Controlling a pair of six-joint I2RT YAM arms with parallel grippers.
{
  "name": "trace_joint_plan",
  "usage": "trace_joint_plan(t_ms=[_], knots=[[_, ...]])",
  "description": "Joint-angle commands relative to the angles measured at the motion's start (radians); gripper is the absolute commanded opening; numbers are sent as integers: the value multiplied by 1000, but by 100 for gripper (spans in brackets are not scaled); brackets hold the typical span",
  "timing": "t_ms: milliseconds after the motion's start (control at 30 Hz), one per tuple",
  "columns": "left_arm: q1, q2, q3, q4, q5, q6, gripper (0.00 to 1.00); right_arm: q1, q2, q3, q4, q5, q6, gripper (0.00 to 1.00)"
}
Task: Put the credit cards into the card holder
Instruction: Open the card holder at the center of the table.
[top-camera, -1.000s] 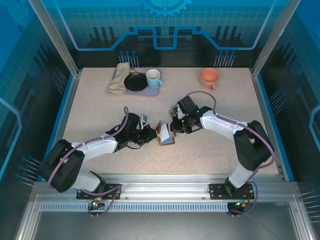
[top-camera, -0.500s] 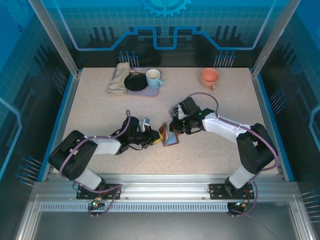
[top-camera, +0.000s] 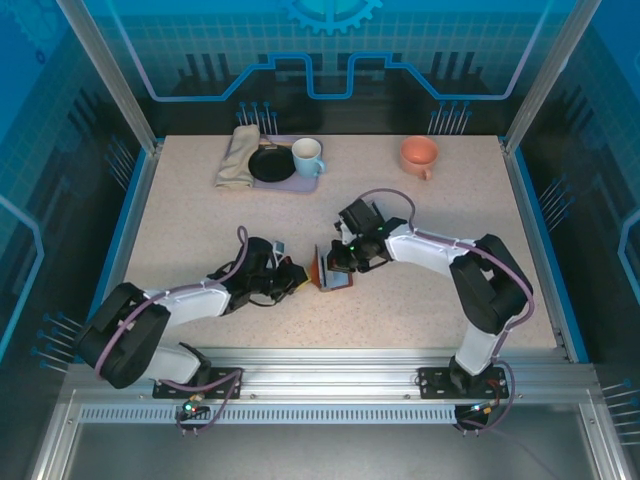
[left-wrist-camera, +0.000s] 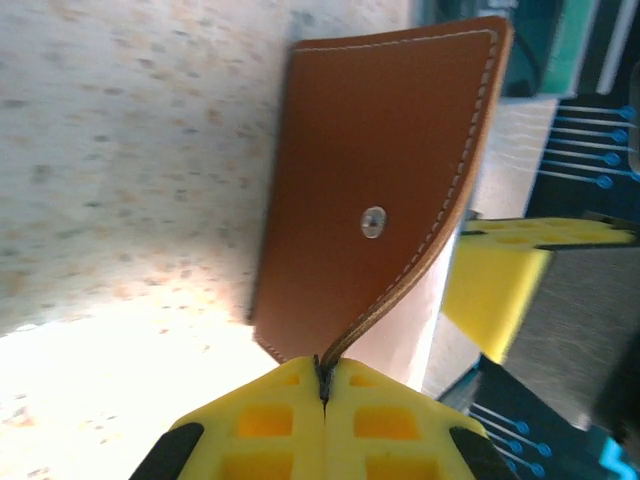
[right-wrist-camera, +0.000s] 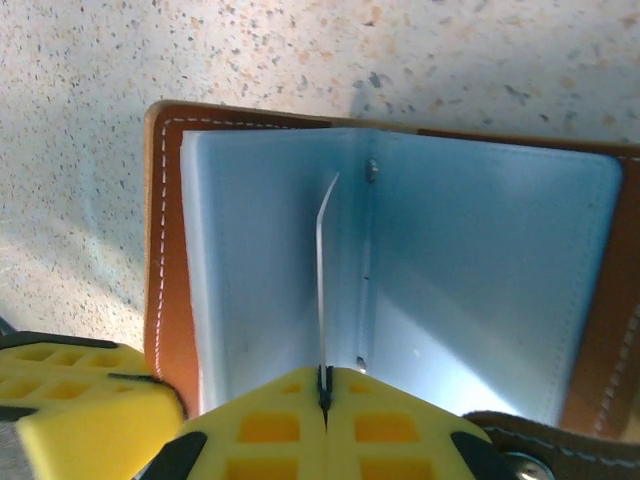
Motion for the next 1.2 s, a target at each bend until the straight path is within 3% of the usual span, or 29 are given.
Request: trace_joint_plan(t_ms=[0,67,333,467,767,1167], knots=[[6,-6,-43,-185,-95,6,3,40,30,64,-62,36,-28,1],[6,-17,-39,-216,-106,13,8,56,51,90,-101,73,-37,1],[4,-85,29,-338,-141,113,49,57,85,77,-130,119,-39,0],[19,-95,43,-359,-145,138,57,46,76,59,-133,133,-43,0],[66,27,146,-353,-27,216,61,11,38,3,-77,75,-31,0],[71,154,224,-373,-2,253,64,-23,-36,-36,-51,55,-32,0]])
